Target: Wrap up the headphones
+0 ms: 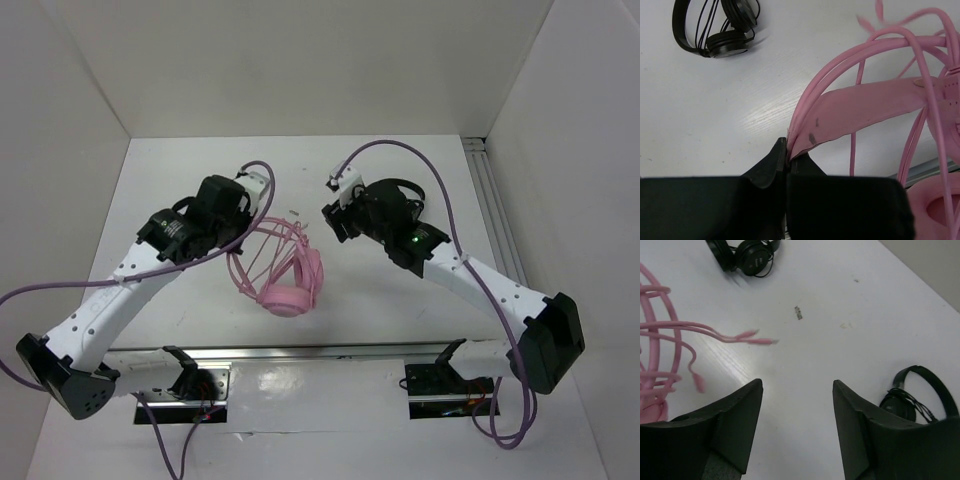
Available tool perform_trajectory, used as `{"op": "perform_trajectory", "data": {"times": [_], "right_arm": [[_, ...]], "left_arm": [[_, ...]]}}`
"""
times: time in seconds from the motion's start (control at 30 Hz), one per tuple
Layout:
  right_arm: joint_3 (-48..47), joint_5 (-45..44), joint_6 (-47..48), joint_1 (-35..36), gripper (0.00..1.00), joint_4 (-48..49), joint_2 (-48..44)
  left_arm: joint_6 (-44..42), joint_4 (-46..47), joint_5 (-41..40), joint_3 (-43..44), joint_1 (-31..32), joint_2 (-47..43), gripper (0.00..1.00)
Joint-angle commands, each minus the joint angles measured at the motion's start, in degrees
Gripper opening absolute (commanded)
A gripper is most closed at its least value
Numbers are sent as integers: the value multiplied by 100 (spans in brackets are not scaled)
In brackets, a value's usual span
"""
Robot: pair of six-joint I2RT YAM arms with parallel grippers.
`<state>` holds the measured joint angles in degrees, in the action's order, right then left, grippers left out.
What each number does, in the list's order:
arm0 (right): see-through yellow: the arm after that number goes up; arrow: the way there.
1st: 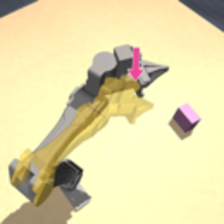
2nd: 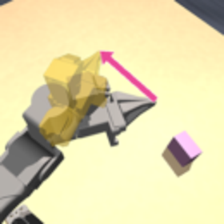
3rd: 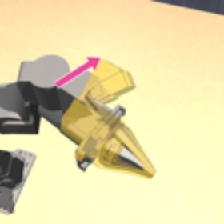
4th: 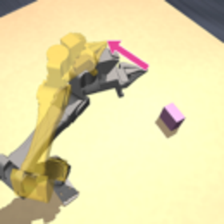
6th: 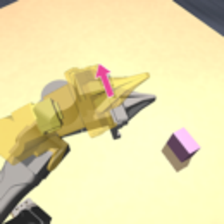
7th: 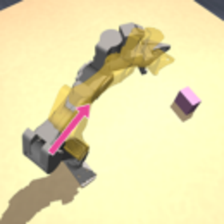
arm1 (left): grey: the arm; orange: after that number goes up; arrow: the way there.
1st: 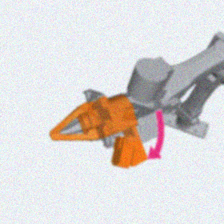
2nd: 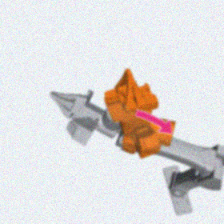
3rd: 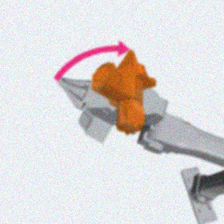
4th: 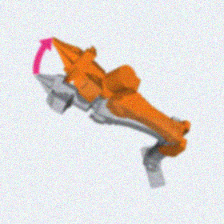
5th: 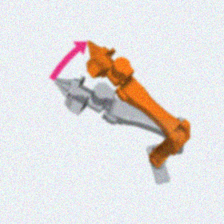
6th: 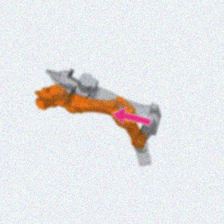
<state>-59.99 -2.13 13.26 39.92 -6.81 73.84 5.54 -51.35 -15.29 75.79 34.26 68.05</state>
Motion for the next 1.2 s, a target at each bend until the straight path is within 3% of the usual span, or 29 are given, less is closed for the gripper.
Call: {"op": "perform_trajectory", "data": {"times": [0.0,0.17,0.3,0.37,0.5,0.53,0.93,1.17], "right_arm": [[189,826,-437,-168,66,627,-362],[478,1145,-868,-310,69,1101,-484],[997,331,-1298,-310,69,2199,-661],[1243,-14,-1553,-423,63,2762,-661],[1227,606,-1870,-670,5,2948,-267],[1226,713,-2010,-670,0,2948,-196],[2289,1724,-2837,-425,0,4486,-247],[3150,1260,-3163,156,0,5506,-336]], "left_arm": [[96,574,877,375,-235,-230,0],[96,626,1256,375,-411,-353,0],[96,687,1712,305,-464,-459,0],[96,688,1923,243,-464,-573,0],[96,802,2109,130,-464,-626,0],[157,854,2170,129,-464,-626,0],[438,1013,2241,182,-464,-574,0],[685,1268,2214,68,-570,-574,0]]}}
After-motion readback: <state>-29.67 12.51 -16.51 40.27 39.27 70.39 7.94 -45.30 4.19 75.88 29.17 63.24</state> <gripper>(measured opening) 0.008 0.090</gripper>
